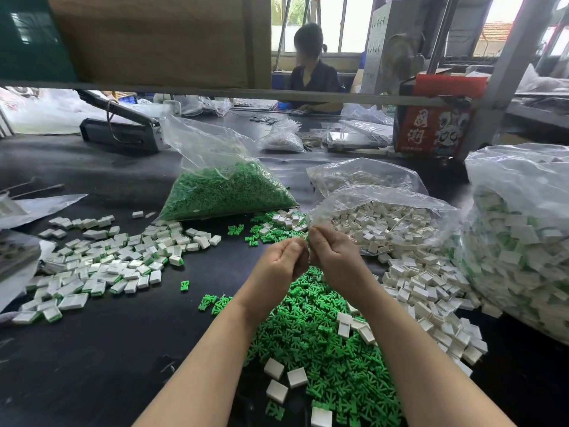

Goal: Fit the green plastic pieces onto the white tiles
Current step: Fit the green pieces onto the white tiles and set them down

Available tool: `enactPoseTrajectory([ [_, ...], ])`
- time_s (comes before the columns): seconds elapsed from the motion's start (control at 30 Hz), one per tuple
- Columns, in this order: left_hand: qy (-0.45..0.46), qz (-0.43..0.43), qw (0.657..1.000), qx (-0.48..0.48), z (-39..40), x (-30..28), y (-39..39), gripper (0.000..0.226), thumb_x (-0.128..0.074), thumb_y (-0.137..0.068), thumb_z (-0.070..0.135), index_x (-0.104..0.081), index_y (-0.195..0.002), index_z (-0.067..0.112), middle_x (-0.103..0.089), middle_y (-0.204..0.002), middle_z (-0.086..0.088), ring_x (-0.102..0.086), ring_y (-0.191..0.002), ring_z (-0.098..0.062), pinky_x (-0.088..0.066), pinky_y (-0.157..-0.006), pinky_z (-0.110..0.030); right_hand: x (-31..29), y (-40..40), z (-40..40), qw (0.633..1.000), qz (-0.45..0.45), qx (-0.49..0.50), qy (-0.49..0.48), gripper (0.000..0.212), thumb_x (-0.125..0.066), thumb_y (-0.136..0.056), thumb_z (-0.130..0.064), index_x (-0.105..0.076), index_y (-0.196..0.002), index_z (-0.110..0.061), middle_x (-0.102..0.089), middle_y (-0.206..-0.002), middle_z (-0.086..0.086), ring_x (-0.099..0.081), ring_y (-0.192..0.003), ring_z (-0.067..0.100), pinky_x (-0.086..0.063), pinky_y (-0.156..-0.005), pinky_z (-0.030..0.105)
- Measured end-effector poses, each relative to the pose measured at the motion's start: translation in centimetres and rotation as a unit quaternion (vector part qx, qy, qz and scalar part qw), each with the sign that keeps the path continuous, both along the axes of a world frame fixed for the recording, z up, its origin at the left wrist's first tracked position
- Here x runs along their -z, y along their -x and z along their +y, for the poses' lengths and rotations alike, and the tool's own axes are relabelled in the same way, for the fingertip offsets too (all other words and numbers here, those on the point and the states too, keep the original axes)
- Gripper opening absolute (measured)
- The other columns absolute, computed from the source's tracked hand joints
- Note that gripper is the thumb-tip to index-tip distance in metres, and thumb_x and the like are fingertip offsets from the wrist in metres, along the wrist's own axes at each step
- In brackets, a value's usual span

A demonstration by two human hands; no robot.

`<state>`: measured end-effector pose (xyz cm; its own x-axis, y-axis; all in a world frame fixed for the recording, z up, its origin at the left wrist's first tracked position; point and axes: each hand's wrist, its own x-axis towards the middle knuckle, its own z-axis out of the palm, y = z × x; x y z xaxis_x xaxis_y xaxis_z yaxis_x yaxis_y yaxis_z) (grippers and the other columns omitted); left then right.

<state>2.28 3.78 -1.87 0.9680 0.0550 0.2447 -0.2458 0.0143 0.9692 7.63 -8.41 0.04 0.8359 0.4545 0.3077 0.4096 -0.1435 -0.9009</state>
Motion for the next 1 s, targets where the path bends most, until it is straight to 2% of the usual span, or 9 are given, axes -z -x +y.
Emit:
enactPoseTrajectory([
  [0.17,-0.009,0.014,1.0,0.018,0.5,-0.2,0.2,0.028,-0.043,-0.096,0.031,-0.045,-0.069,0.023,-0.036,-0.063,0.01,-0.029,-0.056,-0.004,-0.031,-0.051,-0.015,-0.2,0.0,-0.4,0.998,0.033,-0.046,0.008,0.03,-0.044,-0.104,-0.016,-0.047,-0.074,-0.012,-0.038,-0.057,-0.007,-0.033,-0.051,0.007,-0.028,-0.052,0.024],
  [0.3,-0.008,0.025,0.999,0.043,0.6,-0.4,0.5,0.034,-0.042,-0.098,0.029,-0.051,-0.065,0.029,-0.036,-0.062,0.012,-0.029,-0.055,-0.002,-0.031,-0.051,-0.014,-0.3,0.0,-0.6,0.996,0.052,-0.077,0.001,0.031,-0.042,-0.104,-0.014,-0.043,-0.073,-0.012,-0.036,-0.056,-0.007,-0.03,-0.049,0.005,-0.027,-0.05,0.021],
  [0.4,-0.003,0.027,0.997,0.077,0.8,-0.7,0.7,0.048,-0.037,-0.102,0.021,-0.061,-0.062,0.033,-0.04,-0.059,0.017,-0.035,-0.051,0.001,-0.036,-0.052,-0.009,-0.5,0.1,-0.8,0.994,0.047,-0.093,0.019,0.031,-0.041,-0.105,-0.015,-0.043,-0.074,-0.011,-0.036,-0.056,-0.006,-0.031,-0.049,0.006,-0.027,-0.05,0.021],
  [0.67,-0.018,0.038,0.995,0.088,1.0,-0.9,0.9,0.044,-0.038,-0.102,0.025,-0.058,-0.064,0.034,-0.035,-0.06,0.015,-0.028,-0.054,-0.002,-0.032,-0.051,-0.013,-0.5,0.1,-1.2,0.99,0.049,-0.117,0.054,0.028,-0.042,-0.104,-0.018,-0.052,-0.086,0.0,-0.037,-0.059,-0.004,-0.031,-0.052,0.007,-0.026,-0.052,0.027],
  [0.8,0.004,0.02,0.998,0.059,0.3,-0.7,0.9,0.048,-0.033,-0.106,0.014,-0.063,-0.071,0.028,-0.045,-0.057,0.02,-0.04,-0.049,0.005,-0.035,-0.051,-0.006,0.0,0.1,-0.7,0.995,0.017,-0.08,0.049,0.031,-0.044,-0.104,-0.021,-0.052,-0.075,-0.013,-0.039,-0.056,-0.009,-0.033,-0.053,0.009,-0.029,-0.053,0.031],
  [0.87,0.011,0.009,0.999,0.045,-0.1,-0.9,0.9,0.038,-0.03,-0.106,0.012,-0.065,-0.09,0.018,-0.036,-0.068,0.028,-0.032,-0.057,0.009,-0.026,-0.058,-0.002,0.3,0.1,-0.3,0.998,-0.014,-0.046,0.041,0.033,-0.044,-0.104,-0.022,-0.051,-0.071,-0.019,-0.044,-0.053,-0.012,-0.036,-0.053,0.007,-0.031,-0.055,0.033],
  [0.9,0.015,0.011,0.999,0.037,-0.1,-0.9,0.8,0.033,-0.03,-0.107,0.013,-0.061,-0.099,0.008,-0.031,-0.077,0.025,-0.027,-0.065,0.007,-0.02,-0.062,-0.006,0.3,0.1,-0.2,0.998,-0.038,-0.033,0.044,0.033,-0.044,-0.104,-0.023,-0.05,-0.071,-0.02,-0.047,-0.052,-0.013,-0.037,-0.052,0.005,-0.032,-0.055,0.029],
  [0.93,0.017,0.017,0.999,0.029,0.1,-0.7,0.6,0.031,-0.031,-0.107,0.015,-0.06,-0.101,0.006,-0.029,-0.08,0.023,-0.025,-0.069,0.005,-0.018,-0.062,-0.011,0.3,0.3,-0.1,0.996,-0.069,-0.026,0.054,0.032,-0.043,-0.104,-0.025,-0.049,-0.072,-0.022,-0.049,-0.054,-0.014,-0.038,-0.052,0.003,-0.032,-0.053,0.027],
  [1.0,0.006,0.024,1.0,0.014,0.4,-0.6,0.5,0.029,-0.033,-0.106,0.018,-0.056,-0.09,0.009,-0.038,-0.066,0.021,-0.033,-0.06,0.002,-0.03,-0.055,-0.01,0.2,0.5,-0.2,0.984,-0.141,-0.019,0.104,0.025,-0.039,-0.1,-0.03,-0.045,-0.077,-0.023,-0.054,-0.061,-0.009,-0.044,-0.054,0.009,-0.038,-0.052,0.034],
])
